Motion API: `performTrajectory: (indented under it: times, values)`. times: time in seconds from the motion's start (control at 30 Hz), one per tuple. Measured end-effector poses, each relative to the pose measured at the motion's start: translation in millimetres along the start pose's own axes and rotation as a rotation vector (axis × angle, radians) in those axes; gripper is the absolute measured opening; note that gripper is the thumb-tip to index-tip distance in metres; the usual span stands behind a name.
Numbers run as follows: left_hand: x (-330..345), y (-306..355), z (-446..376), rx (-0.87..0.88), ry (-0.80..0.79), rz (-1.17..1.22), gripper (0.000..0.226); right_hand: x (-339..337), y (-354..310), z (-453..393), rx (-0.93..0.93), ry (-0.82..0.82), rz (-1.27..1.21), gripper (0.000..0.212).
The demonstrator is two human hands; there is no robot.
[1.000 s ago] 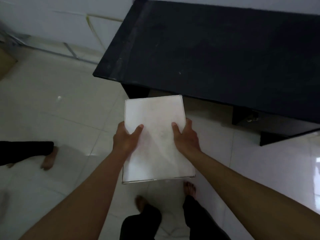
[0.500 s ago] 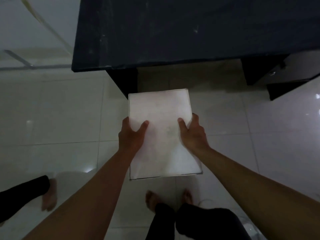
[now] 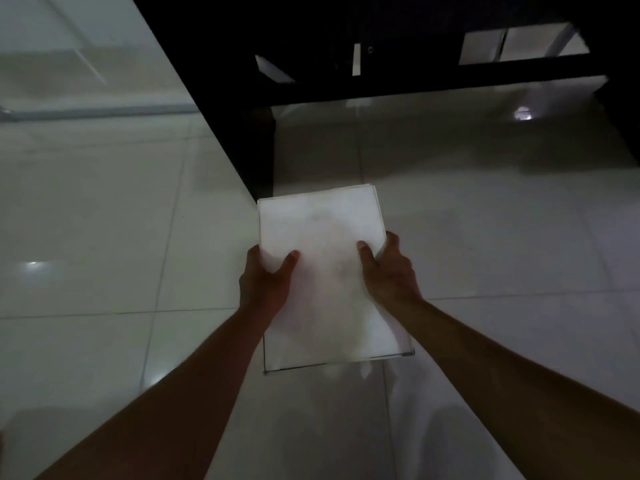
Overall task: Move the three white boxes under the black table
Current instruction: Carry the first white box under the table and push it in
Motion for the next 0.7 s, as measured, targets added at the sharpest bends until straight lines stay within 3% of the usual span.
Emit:
performTrajectory:
  times: [0.23,0.57,0.7]
  values:
    - [66.5,-59.2,-63.3,0.053,0.038,0.013,0.065,67.0,65.0,-63.2,-0.050,0.022,-0.024,0.062]
    - [97.9,-92.3,-86.1,0.061,0.018,-0.001,0.068,93.4,94.3,-82.3,-0.079,0.038,0.000,0.067]
    - [100.4,-89.8,-83.4,0.157,-0.040,-0.088,0.087,97.3,90.8,-75.8,-0.201,0.037,0.026,0.075]
Point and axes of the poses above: each hand's wrist, its own z-axis away from the middle knuckle, its own x-axis out of the palm, y = z × x, the point moved 4 cm from there along -z, towards the middle knuckle, and after that the axes turned 6 degrees about -z, right-handed, at the moved point
